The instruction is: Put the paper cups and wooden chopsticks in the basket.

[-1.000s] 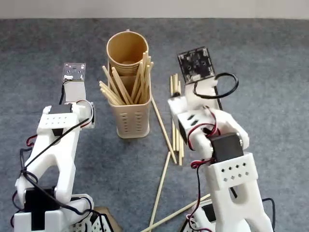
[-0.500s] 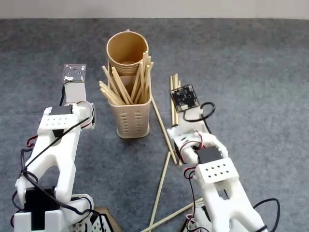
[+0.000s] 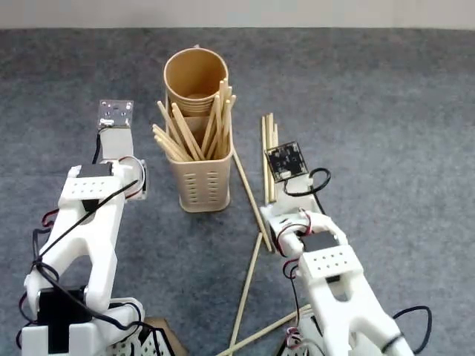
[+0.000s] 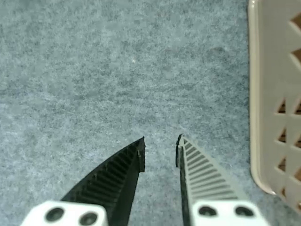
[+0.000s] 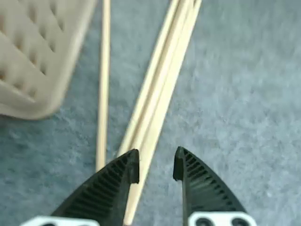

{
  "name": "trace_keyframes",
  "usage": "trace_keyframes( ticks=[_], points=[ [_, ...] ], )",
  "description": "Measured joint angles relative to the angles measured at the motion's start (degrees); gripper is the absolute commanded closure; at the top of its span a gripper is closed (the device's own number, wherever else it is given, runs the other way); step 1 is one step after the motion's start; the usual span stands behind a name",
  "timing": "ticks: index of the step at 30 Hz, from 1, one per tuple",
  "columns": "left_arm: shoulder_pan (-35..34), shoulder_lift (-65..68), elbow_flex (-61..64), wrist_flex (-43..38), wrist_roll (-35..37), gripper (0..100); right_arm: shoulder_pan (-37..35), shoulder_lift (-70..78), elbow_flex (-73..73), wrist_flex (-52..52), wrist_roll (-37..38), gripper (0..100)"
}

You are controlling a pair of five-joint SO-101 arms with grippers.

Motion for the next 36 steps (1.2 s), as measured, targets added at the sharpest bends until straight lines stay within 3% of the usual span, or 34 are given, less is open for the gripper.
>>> trace_keyframes(
  ticks=[16, 20, 24, 31, 36],
  points=[
    [0.2, 0.0, 0.0, 0.0, 0.0, 87, 0.8, 25.2, -12.0, -0.3, -0.8, 87.0],
    [0.2, 0.0, 0.0, 0.0, 0.0, 87, 0.8, 28.9, -14.5, -0.3, -1.0, 99.8],
    [0.2, 0.0, 0.0, 0.0, 0.0, 87, 1.2, 31.3, -16.1, -0.3, -1.0, 99.4],
    [0.2, 0.0, 0.0, 0.0, 0.0, 87, 1.3, 28.5, -16.3, -0.3, -1.0, 99.3],
    [0.2, 0.0, 0.0, 0.0, 0.0, 87, 3.9, 14.9, -16.2, -0.3, -1.0, 99.3]
  ],
)
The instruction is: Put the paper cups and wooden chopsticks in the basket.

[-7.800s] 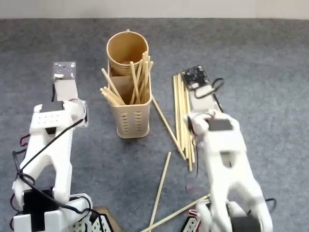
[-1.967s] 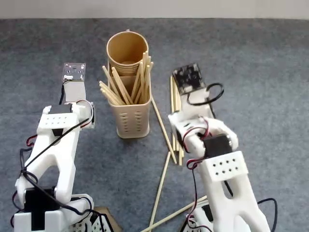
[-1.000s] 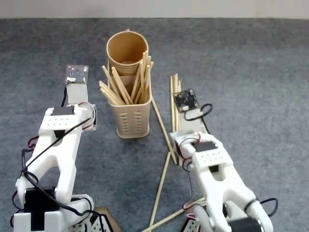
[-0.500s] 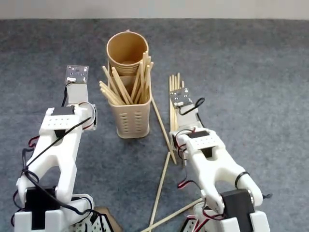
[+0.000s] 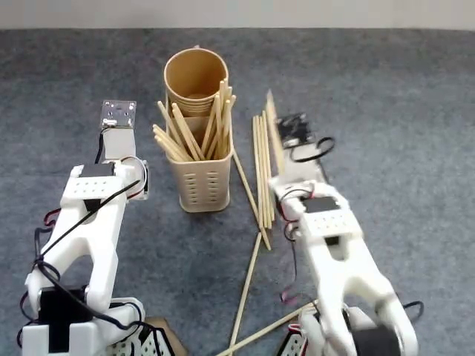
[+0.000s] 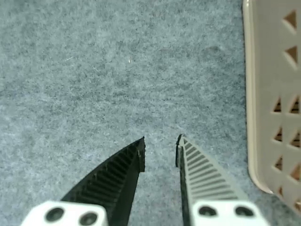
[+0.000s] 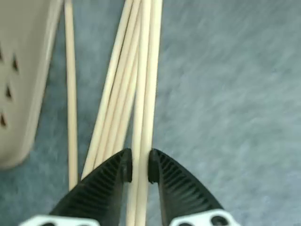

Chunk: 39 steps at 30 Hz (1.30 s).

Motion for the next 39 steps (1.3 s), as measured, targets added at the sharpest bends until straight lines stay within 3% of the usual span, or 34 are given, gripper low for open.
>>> trace_keyframes(
  ticks=[5, 11, 15, 21, 30, 39],
  points=[
    [0.0, 0.0, 0.0, 0.0, 0.0, 87, 1.1, -20.4, 0.0, -0.5, 0.0, 99.3],
    [0.0, 0.0, 0.0, 0.0, 0.0, 87, -3.1, -37.6, -2.7, -12.4, 0.0, 99.3],
    [0.0, 0.0, 0.2, 0.0, 0.0, 87, -7.5, -37.5, -4.7, -22.2, -0.1, 98.8],
    [0.0, 0.0, 0.2, 0.0, 0.0, 87, -10.8, -31.0, -6.2, -28.9, -0.4, 99.2],
    [0.1, 0.0, 0.2, 0.0, 0.0, 87, -13.5, -26.4, -6.2, -34.2, -18.5, 99.2],
    [0.1, 0.0, 0.2, 0.0, 0.0, 87, -16.4, -23.3, -2.6, -34.5, -22.2, 98.9]
  ],
)
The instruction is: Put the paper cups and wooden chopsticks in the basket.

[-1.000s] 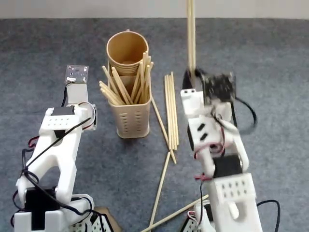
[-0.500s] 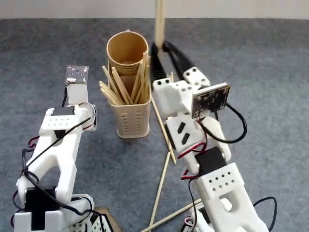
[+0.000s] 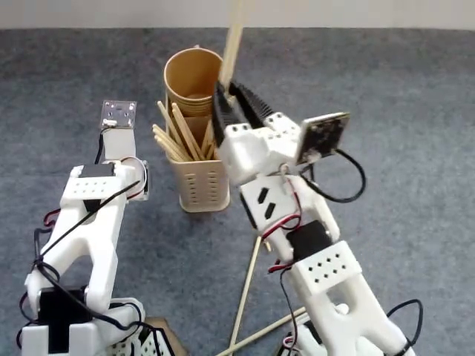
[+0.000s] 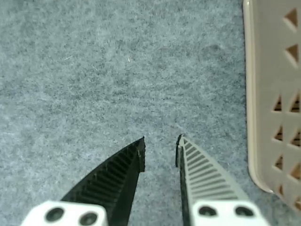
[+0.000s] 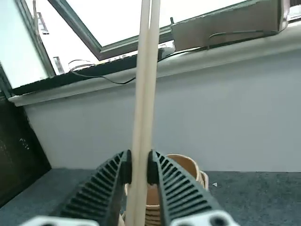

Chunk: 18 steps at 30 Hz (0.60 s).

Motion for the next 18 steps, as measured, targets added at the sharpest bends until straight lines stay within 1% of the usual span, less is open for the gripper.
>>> trace_keyframes(
  ticks=[3, 7, 18],
  points=[
    [0.0, 0.0, 0.0, 0.0, 0.0, 87, -1.9, 2.1, 0.0, 0.0, 0.0, 98.0],
    [0.0, 0.0, 0.0, 0.0, 0.0, 87, -2.3, 3.6, 0.0, 0.0, 4.2, 91.4],
    [0.0, 0.0, 0.0, 0.0, 0.0, 87, -2.3, 3.8, -0.1, 0.0, 5.6, 91.3]
  ],
)
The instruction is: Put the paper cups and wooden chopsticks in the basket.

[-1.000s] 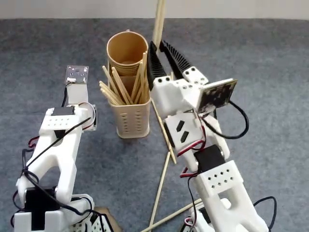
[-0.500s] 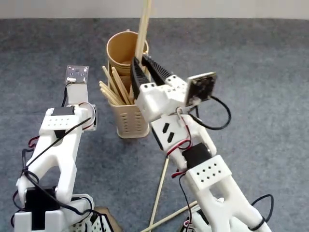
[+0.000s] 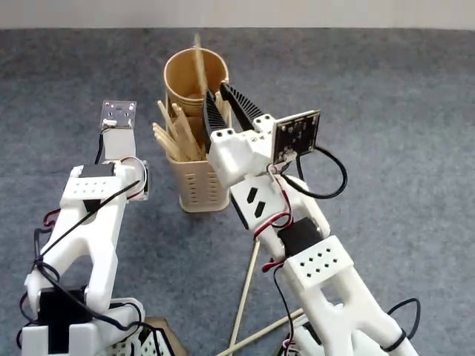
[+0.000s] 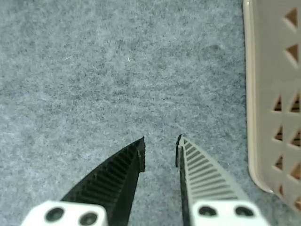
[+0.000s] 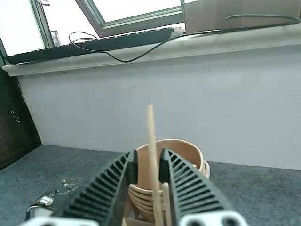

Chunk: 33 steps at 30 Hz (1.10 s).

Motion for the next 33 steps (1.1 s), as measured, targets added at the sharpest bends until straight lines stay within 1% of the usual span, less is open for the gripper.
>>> trace_keyframes(
  ticks=[3, 6, 8, 12, 15, 17, 18, 20, 22, 27, 31, 33],
  points=[
    [0.0, 0.0, 0.0, 0.0, 0.0, 87, 0.0, 0.0, 0.0, 0.4, 0.0, 91.3],
    [0.0, 0.0, 0.0, 0.0, 0.0, 87, 2.1, 0.0, -3.6, 7.2, 0.0, 91.2],
    [0.0, 0.0, 0.0, 0.0, 0.0, 87, 5.2, -1.2, -8.3, 16.6, 0.0, 91.1],
    [0.0, 0.0, 0.0, 0.0, 0.0, 87, 10.5, -3.6, -21.2, 43.7, 0.6, 91.1],
    [0.0, 0.0, 0.0, 0.0, 0.0, 87, 10.7, -4.0, -27.8, 62.6, 6.5, 91.1],
    [0.0, 0.0, 0.0, 0.0, 0.0, 87, 10.6, -3.8, -27.6, 69.7, 10.1, 91.1],
    [0.0, 0.0, 0.0, 0.0, 0.0, 87, 10.6, -3.1, -26.8, 71.3, 11.2, 91.1],
    [0.0, 0.0, 0.0, 0.0, 0.0, 87, 10.7, -1.1, -23.1, 71.7, 12.0, 91.1],
    [0.0, 0.0, 0.0, 0.0, 0.0, 87, 10.6, 0.7, -17.8, 69.5, 12.1, 91.0],
    [0.0, 0.0, 0.0, 0.0, 0.0, 87, 9.0, 2.0, 0.2, 54.0, 11.3, 90.9],
    [0.0, 0.0, 0.0, 0.0, 0.0, 87, 9.0, 2.5, 12.1, 41.9, 11.3, 85.1],
    [0.0, 0.0, 0.0, 0.0, 0.0, 87, 9.0, 2.5, 15.3, 38.2, 11.3, 84.8]
  ],
)
